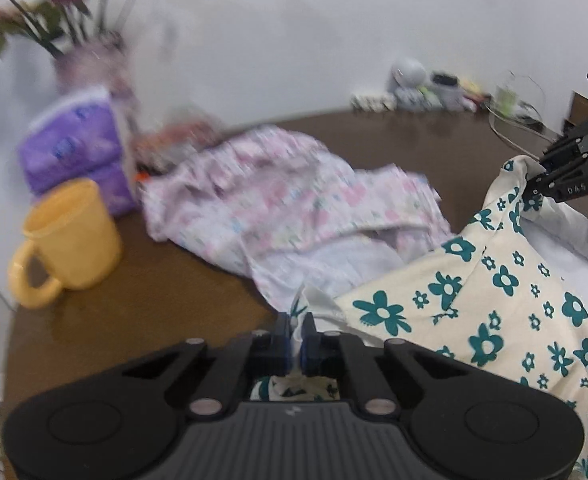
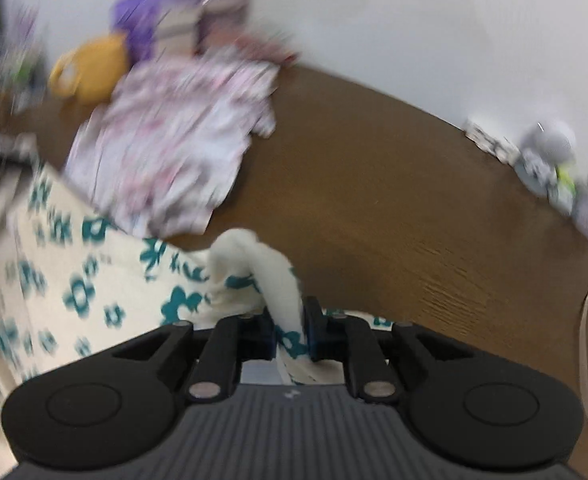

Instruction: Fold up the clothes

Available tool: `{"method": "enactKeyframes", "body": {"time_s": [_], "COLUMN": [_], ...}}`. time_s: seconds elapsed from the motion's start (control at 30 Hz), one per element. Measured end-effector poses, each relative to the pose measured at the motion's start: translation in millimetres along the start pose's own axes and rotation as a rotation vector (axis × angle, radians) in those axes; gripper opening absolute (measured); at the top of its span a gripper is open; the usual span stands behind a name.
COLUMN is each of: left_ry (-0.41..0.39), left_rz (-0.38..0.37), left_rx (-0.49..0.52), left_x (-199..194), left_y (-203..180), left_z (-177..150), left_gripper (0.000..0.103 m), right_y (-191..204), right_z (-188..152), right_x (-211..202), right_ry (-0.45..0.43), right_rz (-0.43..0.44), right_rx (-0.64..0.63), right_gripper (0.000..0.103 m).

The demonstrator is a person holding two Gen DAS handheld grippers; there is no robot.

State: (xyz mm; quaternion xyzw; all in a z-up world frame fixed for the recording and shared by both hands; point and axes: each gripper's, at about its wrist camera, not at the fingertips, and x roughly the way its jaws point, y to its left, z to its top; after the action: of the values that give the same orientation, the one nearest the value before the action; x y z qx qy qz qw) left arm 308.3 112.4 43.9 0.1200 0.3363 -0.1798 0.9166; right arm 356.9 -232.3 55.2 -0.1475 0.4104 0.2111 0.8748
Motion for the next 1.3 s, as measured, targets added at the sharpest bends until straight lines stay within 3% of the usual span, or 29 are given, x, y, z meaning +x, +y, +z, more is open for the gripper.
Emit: {"method": "enactKeyframes", "body": {"time_s": [0.2, 0.27, 0.43, 0.5, 0.53, 0.57, 0.6, 0.67, 0.8, 1.0, 1.1, 1.2, 1.3], "left_ry": [-0.169, -0.16, -0.07, -0.049, -0.04, -0.031, -0.038, -0.05, -0.051, -0.005, 0.027, 0.023, 0.007], "left_rz": [0.158, 0.186, 0.188, 0.181, 0.178, 0.175, 0.17, 0.159, 0.102, 0.005, -0.017, -0.058, -0.084], "left_rx": [0.018, 0.026, 0.007, -0.012, -0.024, -0.035, -0.052, -0.085, -0.09, -0.069, -0.071, -0.054, -0.022], "left_x": [-16, -11, 12, 15, 15, 14, 9, -2, -41, -99, -116, -134, -154], "left_y": [-17, -19, -17, -13, -11, -9, -7, -2, -3, -33, -51, -70, -86], "left_z": [1, 1, -4, -6, -7, -8, -10, -13, -25, -69, -93, -110, -123], "left_gripper": [0.004, 0.004, 0.005, 0.015, 0.022, 0.041, 0.06, 0.073, 0.075, 0.078, 0.078, 0.078, 0.078], "right_y": [-11, -13, -9, -9, -10, -14, -17, -27, -37, -11, -9, -5, 13], "right_z": [3, 4, 4, 3, 3, 2, 1, -6, -30, -95, -133, -171, -193], "right_x": [-2, 5, 36, 41, 41, 37, 33, 14, -37, -101, -121, -140, -160], "right_ry": [-0.135, -0.148, -0.086, -0.07, -0.053, -0.047, -0.043, -0.054, -0.054, -0.023, -0.008, -0.017, -0.055], "right_rz": [0.024, 0.012, -0.012, -0.013, -0.011, -0.008, -0.004, 0.033, 0.114, 0.037, -0.009, 0.063, 0.138], "right_rx": [0.146, 0.154, 0.168, 0.176, 0.183, 0.201, 0.219, 0.263, 0.29, 0.177, 0.208, 0.288, 0.288], "right_gripper": [0.011, 0.011, 0.011, 0.022, 0.04, 0.053, 0.054, 0.055, 0.059, 0.066, 0.067, 0.067, 0.067]}}
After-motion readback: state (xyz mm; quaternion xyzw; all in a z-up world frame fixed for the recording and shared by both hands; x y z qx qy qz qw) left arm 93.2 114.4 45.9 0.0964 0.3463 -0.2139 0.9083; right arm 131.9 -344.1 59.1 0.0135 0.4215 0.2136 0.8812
